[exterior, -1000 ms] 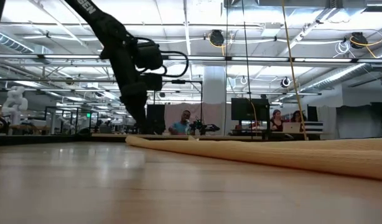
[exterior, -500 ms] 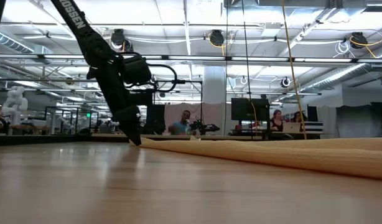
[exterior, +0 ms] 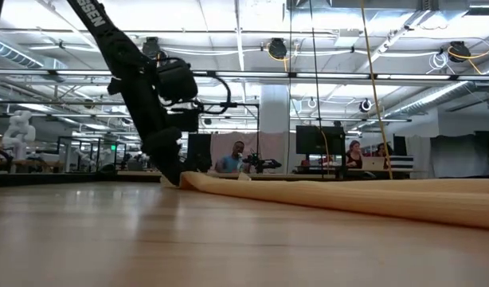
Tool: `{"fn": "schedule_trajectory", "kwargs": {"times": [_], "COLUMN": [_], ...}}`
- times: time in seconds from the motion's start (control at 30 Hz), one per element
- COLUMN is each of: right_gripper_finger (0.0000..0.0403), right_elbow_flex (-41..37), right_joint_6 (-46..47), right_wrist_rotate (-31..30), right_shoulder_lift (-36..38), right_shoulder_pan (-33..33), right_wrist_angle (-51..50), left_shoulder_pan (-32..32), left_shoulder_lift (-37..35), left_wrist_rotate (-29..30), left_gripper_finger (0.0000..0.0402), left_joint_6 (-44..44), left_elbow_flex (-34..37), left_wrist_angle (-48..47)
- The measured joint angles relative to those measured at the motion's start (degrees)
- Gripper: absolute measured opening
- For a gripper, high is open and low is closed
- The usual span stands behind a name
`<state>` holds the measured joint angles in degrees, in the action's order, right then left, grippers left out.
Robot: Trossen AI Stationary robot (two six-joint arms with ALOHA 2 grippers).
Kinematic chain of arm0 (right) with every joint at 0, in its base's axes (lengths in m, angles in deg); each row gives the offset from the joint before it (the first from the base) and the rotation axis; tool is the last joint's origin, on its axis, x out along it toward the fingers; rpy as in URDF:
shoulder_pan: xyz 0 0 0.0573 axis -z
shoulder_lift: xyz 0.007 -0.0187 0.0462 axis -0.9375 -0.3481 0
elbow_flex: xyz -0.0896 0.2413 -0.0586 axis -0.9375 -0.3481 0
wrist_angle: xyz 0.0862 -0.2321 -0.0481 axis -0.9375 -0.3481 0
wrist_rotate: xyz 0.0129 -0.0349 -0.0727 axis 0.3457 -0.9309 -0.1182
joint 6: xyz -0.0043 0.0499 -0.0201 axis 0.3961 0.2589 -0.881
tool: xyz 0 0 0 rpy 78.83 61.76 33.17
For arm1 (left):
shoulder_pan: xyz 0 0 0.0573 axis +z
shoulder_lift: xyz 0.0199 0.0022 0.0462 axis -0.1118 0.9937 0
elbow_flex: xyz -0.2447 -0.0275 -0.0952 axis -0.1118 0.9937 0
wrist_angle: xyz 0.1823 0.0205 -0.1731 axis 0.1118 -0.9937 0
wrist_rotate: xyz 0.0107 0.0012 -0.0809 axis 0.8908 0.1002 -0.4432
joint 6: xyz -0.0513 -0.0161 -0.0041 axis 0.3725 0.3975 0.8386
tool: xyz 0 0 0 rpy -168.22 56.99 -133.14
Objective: Roll towel
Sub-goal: Fold the yellow towel
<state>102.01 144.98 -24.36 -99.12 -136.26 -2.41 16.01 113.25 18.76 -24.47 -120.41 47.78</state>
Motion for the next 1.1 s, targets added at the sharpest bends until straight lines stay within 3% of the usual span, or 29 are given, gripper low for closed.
{"fn": "schedule_trajectory", "kwargs": {"times": [0.17, 0.27, 0.73, 0.93, 1.1], "right_gripper_finger": [0.0009, 0.0009, 0.0009, 0.0009, 0.0009], "right_elbow_flex": [0.00, 0.00, 0.00, 0.00, 0.00], "right_joint_6": [0.87, 1.99, 6.25, 5.02, 2.66], "right_wrist_rotate": [0.09, 0.17, -1.19, -7.53, -7.78], "right_shoulder_lift": [0.02, 0.04, 0.04, 0.04, -0.04], "right_shoulder_pan": [0.00, 0.00, 2.33, 5.88, 8.09], "right_wrist_angle": [-0.04, 0.05, 2.77, 3.57, 3.48], "left_shoulder_pan": [-3.18, -1.36, 12.38, 13.23, 12.81], "left_shoulder_lift": [0.50, 1.02, 2.33, 1.35, -2.09], "left_wrist_rotate": [5.32, 7.97, 8.12, 7.39, 7.03], "left_gripper_finger": [0.0198, 0.0198, 0.0198, 0.0198, 0.0198], "left_joint_6": [-5.13, -7.94, -12.23, -13.22, -13.32], "left_elbow_flex": [0.00, 0.51, 0.55, 0.27, -0.41], "left_wrist_angle": [2.15, 2.27, 3.34, 1.80, -1.90]}}
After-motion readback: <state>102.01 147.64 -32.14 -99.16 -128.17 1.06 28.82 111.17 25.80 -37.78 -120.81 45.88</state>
